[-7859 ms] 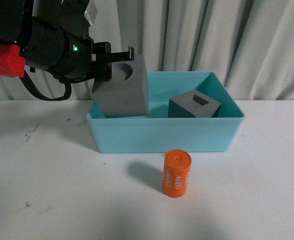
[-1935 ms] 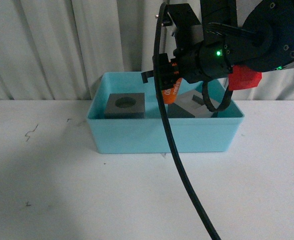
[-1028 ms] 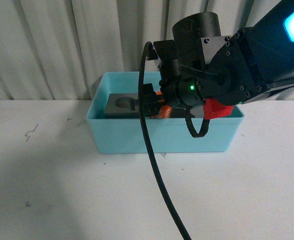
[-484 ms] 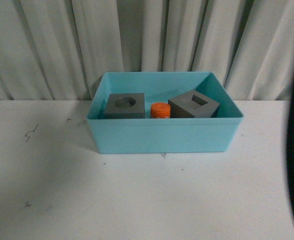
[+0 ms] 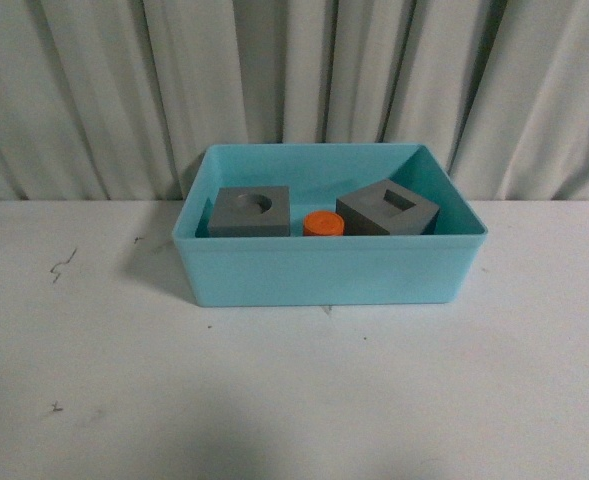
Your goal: Place gray and orange parts in blue box
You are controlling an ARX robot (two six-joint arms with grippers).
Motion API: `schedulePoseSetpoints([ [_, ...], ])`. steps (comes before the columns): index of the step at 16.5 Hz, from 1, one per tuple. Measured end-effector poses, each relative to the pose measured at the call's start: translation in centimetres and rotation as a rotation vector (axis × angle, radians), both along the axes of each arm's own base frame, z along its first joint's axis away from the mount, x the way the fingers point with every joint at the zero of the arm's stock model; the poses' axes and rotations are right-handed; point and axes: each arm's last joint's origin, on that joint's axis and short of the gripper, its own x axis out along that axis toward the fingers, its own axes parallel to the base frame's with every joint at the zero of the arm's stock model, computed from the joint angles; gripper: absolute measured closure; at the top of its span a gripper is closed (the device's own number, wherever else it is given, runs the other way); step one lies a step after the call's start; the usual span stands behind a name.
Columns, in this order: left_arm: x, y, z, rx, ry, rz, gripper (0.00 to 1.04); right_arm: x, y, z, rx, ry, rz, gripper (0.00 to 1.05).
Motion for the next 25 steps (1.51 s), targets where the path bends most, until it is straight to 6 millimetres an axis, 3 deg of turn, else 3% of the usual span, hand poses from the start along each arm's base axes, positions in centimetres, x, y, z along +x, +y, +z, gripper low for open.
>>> schedulePoseSetpoints([
  [1,0.0,0.0,0.0,0.0,0.0,0.0,0.07,-0.1,-0.1,-0.1,0.009,0.003,-0.026,0.07],
  [2,0.0,0.0,0.0,0.0,0.0,-0.002,0.07,0.3,-0.2,-0.4,0.067,-0.196,-0.018,0.14],
  [3,0.0,0.0,0.0,0.0,0.001,0.005,0.07,-0.2,-0.7,-1.4,0.057,-0.395,0.022,0.27],
  [4,0.0,0.0,0.0,0.0,0.0,0.0,0.07,-0.2,-1.1,-1.2,0.001,-0.489,0.027,0.38],
  [7,0.0,0.0,0.0,0.0,0.0,0.001,0.07,-0.2,-1.8,-1.4,-0.091,-0.514,0.053,0.71],
  [8,0.0,0.0,0.0,0.0,0.0,0.0,0.07,-0.2,-2.2,-1.8,-0.098,-0.507,0.064,0.89],
  [10,0.0,0.0,0.0,0.0,0.0,0.001,0.07,-0.2,-3.3,-1.8,-0.12,-0.514,0.025,1.03],
  [12,0.0,0.0,0.0,0.0,0.0,0.001,0.07,-0.3,-3.1,-2.8,-0.114,-0.52,0.061,1.03],
  [23,0.0,0.0,0.0,0.0,0.0,0.0,0.07,-0.3,-3.1,-2.8,-0.114,-0.519,0.061,1.03],
  [24,0.0,0.0,0.0,0.0,0.0,0.0,0.07,-0.3,-3.1,-2.8,-0.114,-0.519,0.062,0.97],
  [25,0.0,0.0,0.0,0.0,0.0,0.0,0.07,-0.3,-3.1,-2.8,-0.114,-0.519,0.062,0.83],
])
